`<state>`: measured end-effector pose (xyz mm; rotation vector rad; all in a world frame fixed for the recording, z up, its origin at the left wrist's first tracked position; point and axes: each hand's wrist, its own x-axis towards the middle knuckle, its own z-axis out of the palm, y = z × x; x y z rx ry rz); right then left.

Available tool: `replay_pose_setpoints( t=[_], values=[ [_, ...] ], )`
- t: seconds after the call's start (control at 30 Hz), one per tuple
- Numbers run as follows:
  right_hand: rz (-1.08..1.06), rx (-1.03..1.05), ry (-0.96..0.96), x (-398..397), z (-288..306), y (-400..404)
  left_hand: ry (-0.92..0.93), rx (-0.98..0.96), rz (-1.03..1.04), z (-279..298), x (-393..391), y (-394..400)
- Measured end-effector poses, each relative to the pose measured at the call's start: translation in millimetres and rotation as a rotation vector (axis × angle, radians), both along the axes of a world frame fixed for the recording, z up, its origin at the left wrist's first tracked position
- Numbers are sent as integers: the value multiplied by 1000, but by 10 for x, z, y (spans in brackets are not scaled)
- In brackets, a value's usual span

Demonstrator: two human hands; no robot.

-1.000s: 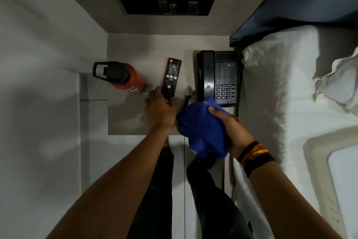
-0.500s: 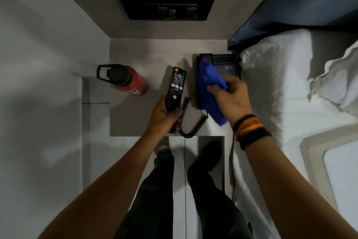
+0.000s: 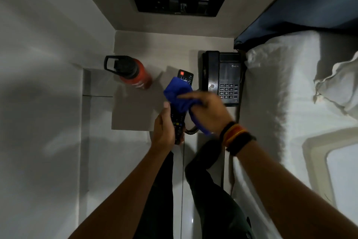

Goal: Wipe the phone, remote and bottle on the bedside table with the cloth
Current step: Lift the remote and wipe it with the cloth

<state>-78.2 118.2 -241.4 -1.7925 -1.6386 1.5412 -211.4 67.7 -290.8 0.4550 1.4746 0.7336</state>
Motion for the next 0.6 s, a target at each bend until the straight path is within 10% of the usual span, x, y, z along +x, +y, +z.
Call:
replay_pose_setpoints(
  t=[0.17,0.37,0.6],
  values=[
    [-428,72,125,327,115,469,-36,-25,9,59,-29,20],
    [374,331,-537,-32,-1,330,-15,72,-24,137,73,82],
    [494,458,-810,-14,-83,54,79,148,-82,109,-45,-133]
  ],
)
